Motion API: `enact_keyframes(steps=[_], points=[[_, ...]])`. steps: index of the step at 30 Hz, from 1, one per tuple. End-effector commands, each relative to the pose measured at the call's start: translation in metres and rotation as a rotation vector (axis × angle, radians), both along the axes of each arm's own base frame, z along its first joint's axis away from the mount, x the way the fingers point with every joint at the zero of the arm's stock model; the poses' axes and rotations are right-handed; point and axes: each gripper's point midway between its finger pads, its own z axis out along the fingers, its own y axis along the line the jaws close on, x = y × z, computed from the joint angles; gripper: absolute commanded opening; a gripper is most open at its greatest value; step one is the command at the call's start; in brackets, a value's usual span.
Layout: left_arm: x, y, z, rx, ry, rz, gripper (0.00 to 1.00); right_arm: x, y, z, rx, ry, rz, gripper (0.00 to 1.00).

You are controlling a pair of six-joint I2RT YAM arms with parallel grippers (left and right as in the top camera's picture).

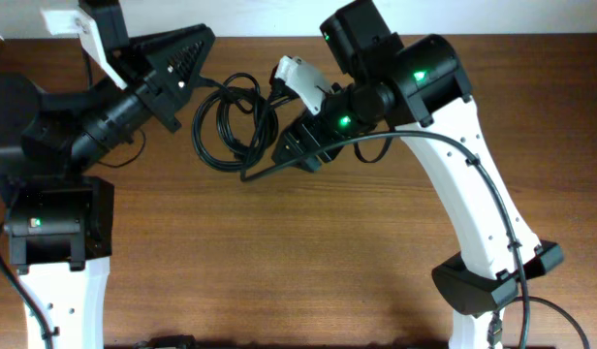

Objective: Untangle cables

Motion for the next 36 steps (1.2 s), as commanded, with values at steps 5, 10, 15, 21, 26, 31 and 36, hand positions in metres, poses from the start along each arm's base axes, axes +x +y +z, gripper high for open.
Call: enact_keyframes(steps=[5,10,15,21,26,31,36], points=[[-0.004,0.005,0.01,-0.059,0.032,0.031,0.01,-0.005,0.021,0.014,0.127,0.016,0.074,0.79],[-0.001,0.007,0.005,-0.062,0.056,0.043,0.02,-0.013,0.033,0.028,0.226,0.04,0.129,0.78],[0.001,0.008,0.001,-0.06,0.074,0.056,0.02,-0.013,0.038,0.036,0.273,0.03,0.154,0.26],[0.001,0.008,0.001,-0.06,0.074,0.055,0.07,-0.012,0.039,0.037,0.277,0.023,0.154,0.04],[0.003,0.008,-0.018,-0.011,0.123,0.064,0.96,-0.011,0.04,0.038,0.282,0.016,0.155,0.04],[0.003,0.008,-0.047,0.097,0.163,0.071,0.96,-0.014,0.037,0.045,0.292,0.004,0.158,0.04],[0.005,0.012,-0.059,0.146,0.178,0.099,0.95,-0.016,0.014,0.074,0.347,-0.038,0.131,0.04]])
